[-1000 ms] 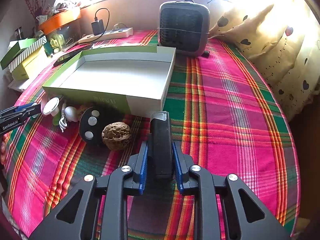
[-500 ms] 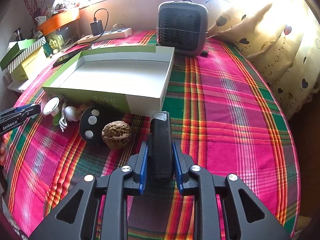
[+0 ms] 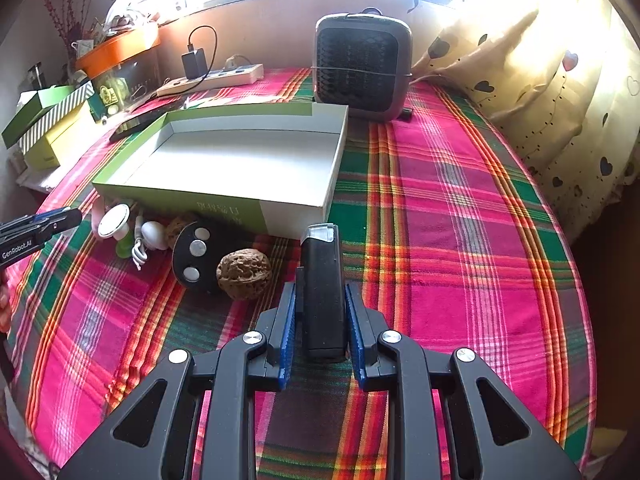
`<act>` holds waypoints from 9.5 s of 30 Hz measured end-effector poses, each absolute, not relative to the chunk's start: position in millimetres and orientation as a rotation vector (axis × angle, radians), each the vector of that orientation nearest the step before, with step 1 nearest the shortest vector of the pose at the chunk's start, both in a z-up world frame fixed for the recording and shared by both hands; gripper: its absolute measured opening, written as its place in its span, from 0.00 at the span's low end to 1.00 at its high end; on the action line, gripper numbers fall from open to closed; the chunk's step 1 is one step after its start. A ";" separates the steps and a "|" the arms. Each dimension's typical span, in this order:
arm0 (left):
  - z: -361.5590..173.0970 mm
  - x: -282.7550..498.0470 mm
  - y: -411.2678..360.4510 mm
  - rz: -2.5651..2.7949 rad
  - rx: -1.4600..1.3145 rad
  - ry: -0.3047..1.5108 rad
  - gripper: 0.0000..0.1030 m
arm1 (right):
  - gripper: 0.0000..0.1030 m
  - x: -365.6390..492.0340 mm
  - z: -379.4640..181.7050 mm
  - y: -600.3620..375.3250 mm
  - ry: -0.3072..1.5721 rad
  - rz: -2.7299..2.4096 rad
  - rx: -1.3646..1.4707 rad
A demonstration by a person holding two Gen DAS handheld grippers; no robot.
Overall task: Organize objects
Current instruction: 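Carry the flashlight and white container into the green box with both grippers, then open both grippers to release the flashlight and container in the box, then move the left gripper to the pink clip and grasp it, then grasp the walnut with the right gripper while the left gripper lifts the pink clip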
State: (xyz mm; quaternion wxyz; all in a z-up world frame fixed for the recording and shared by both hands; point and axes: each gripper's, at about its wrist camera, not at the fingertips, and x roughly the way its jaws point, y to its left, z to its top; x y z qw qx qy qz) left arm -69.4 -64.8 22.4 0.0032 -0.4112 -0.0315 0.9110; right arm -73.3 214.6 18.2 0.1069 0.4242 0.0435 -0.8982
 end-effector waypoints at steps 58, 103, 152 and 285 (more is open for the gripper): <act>21.9 -231.7 -10.9 2.660 -1.391 0.012 0.25 | 0.23 -215.3 21.2 160.8 0.143 -2.623 1.391; 16.8 -230.6 -2.2 2.667 -1.381 0.092 0.40 | 0.37 -216.6 18.0 158.9 0.130 -2.647 1.366; 43.3 -94.2 -44.5 2.784 -1.220 -0.021 0.42 | 0.44 -90.9 48.9 179.6 0.043 -2.765 1.123; 6.1 -97.3 -89.0 2.876 -1.419 -0.078 0.15 | 0.31 -91.0 2.5 195.5 0.095 -2.701 1.291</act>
